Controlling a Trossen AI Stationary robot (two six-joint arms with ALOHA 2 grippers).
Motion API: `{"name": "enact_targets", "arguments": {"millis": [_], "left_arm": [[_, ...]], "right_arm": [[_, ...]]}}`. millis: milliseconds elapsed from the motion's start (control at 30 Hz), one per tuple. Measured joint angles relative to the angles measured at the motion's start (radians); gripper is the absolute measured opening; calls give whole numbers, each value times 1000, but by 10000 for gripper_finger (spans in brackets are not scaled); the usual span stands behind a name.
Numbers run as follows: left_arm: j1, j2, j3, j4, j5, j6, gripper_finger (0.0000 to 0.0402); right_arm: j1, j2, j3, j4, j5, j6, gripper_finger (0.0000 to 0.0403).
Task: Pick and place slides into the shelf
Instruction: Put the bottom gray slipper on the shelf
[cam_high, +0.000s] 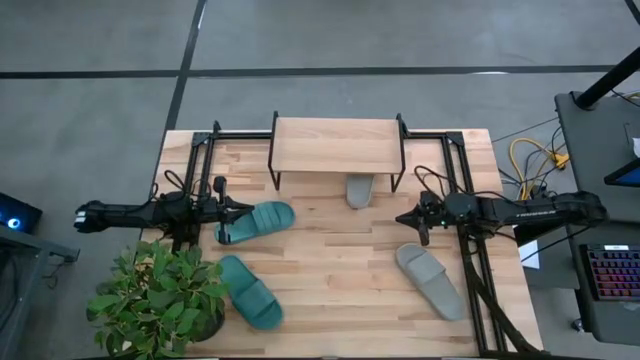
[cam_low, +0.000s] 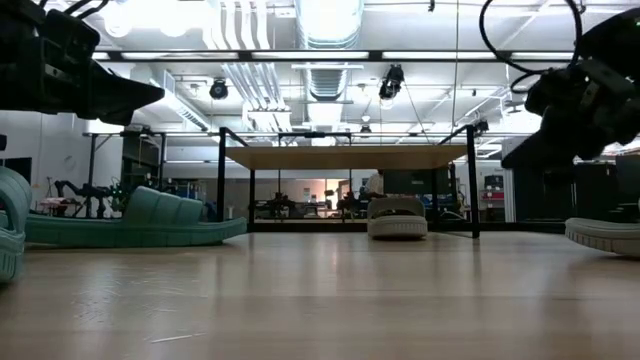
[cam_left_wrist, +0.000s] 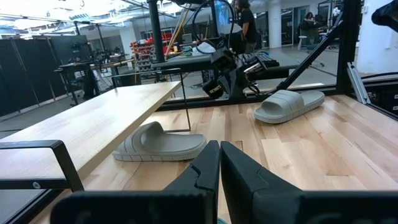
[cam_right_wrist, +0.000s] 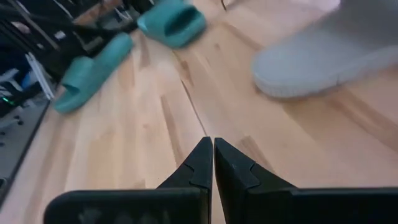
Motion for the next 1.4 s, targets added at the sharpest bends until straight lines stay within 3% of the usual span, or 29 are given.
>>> {"name": "enact_targets", "arguments": {"millis": [400, 567, 767, 967, 1100, 1267, 1400], "left_arm": [[0, 0, 0, 0, 0, -2, 0], [0, 0, 0, 7, 14, -182, 0], [0, 2, 0, 136, -11, -104, 0], [0, 8, 0, 343, 12, -42, 12], [0, 16, 0, 416, 33, 41, 46], [0, 20, 0, 478, 33, 60, 90], [0, 19, 4, 480, 31, 39, 105]], "right_arm": [[0, 1, 0, 440, -78, -245, 9], [0, 1, 0, 519, -134, -406, 9], [0, -2, 10, 648, -142, -441, 11], [0, 27, 130, 383, -118, -463, 66], [16, 68, 267, 196, -123, -425, 122], [51, 119, 481, -181, -122, -357, 168], [157, 168, 600, -216, -122, -358, 175]]}}
